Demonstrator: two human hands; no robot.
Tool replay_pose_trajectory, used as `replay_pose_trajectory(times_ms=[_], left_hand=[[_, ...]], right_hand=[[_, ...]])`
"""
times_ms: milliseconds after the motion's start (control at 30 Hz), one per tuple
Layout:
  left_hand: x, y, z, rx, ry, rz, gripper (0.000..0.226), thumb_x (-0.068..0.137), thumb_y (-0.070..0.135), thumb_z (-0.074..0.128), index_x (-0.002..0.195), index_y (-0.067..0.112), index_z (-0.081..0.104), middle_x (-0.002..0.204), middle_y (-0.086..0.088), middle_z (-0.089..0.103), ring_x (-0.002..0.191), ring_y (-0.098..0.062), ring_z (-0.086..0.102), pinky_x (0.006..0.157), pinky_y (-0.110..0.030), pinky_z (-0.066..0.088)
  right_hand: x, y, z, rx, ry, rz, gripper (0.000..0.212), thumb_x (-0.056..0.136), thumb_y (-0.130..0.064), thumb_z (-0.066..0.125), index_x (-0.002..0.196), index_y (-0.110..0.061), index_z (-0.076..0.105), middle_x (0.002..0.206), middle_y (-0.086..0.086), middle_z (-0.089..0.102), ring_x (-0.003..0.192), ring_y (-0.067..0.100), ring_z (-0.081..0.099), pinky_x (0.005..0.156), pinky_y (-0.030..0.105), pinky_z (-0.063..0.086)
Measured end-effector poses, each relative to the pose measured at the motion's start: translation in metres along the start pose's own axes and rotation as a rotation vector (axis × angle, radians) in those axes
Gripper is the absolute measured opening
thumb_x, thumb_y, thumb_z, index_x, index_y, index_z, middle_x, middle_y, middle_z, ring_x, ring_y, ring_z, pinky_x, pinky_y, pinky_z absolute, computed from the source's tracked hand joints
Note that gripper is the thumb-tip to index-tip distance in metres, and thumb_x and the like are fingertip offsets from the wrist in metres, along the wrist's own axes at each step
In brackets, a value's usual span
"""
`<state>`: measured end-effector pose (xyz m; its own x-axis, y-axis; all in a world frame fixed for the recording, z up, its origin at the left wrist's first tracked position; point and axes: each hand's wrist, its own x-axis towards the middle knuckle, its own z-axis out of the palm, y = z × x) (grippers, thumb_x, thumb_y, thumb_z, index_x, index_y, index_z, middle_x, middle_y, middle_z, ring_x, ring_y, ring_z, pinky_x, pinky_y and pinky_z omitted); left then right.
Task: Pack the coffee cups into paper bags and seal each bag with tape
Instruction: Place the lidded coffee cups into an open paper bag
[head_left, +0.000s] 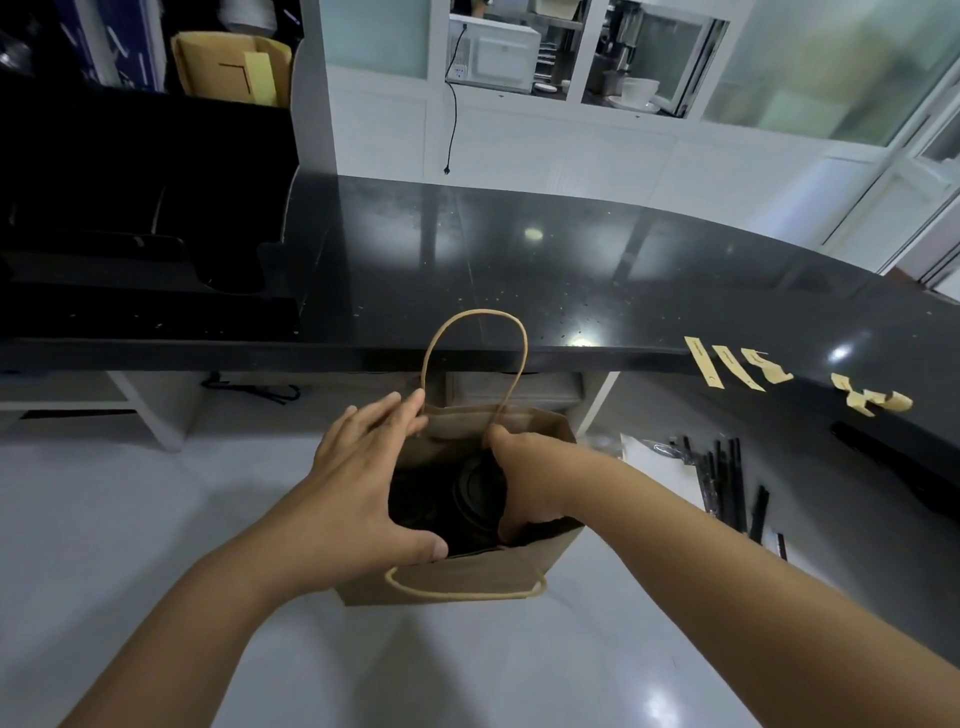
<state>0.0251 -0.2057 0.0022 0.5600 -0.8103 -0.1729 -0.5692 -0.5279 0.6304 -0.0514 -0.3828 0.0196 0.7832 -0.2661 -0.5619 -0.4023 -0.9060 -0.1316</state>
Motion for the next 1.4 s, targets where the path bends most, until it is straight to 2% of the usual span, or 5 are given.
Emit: replay_pose_trajectory(times_ms=[233,467,633,900,1400], left_hand=[[-0.001,0.002,-0.001,-0.003,0.001,-0.016,0.123,0.063,0.049,0.077,0.140,0.049,-0.019,0.133,0.044,-0.013,0.136,0.001,-0.023,0.115,-0.039,0.015],[0.000,-0.001,-0.001,-0.015,0.007,-0.006,0.122,0.062,0.050,0.077,0.141,0.050,-0.017,0.128,0.046,-0.013,0.136,0.002,-0.022,0.114,-0.038,0.017],[0.001,-0.003,0.000,-0.024,0.010,-0.002,0.122,0.062,0.049,0.078,0.141,0.050,-0.015,0.135,0.044,-0.014,0.137,0.002,-0.021,0.116,-0.038,0.016],[0.002,-0.005,0.000,-0.015,0.015,0.020,0.121,0.062,0.049,0.077,0.140,0.051,-0.015,0.131,0.045,-0.012,0.130,0.009,-0.025,0.114,-0.034,0.015],[0.006,-0.009,0.000,-0.052,0.012,0.024,0.118,0.061,0.049,0.077,0.142,0.051,-0.009,0.109,0.061,-0.025,0.136,0.004,-0.019,0.114,-0.036,0.018]], right_hand=[[0.011,-0.001,0.013,-0.018,-0.002,0.005,0.096,0.081,-0.023,0.073,0.150,-0.017,0.007,0.137,0.011,0.047,0.118,0.027,0.052,0.094,0.035,0.048],[0.006,-0.002,0.005,0.014,0.025,0.039,0.081,0.077,-0.037,0.076,0.140,-0.014,0.030,0.125,0.007,0.055,0.109,0.024,0.056,0.091,0.035,0.051],[0.005,-0.014,0.002,-0.094,0.232,-0.032,0.059,0.079,-0.037,0.073,0.124,-0.013,0.044,0.118,0.007,0.054,0.105,0.024,0.052,0.086,0.034,0.049],[0.019,-0.019,-0.003,-0.338,-0.035,-0.030,0.050,0.084,-0.044,0.067,0.119,-0.012,0.054,0.106,0.006,0.059,0.095,0.024,0.058,0.079,0.036,0.049],[0.053,-0.009,0.015,-0.073,-0.248,0.062,0.056,0.085,-0.034,0.069,0.134,-0.017,0.047,0.121,0.006,0.060,0.108,0.027,0.057,0.099,0.043,0.046]])
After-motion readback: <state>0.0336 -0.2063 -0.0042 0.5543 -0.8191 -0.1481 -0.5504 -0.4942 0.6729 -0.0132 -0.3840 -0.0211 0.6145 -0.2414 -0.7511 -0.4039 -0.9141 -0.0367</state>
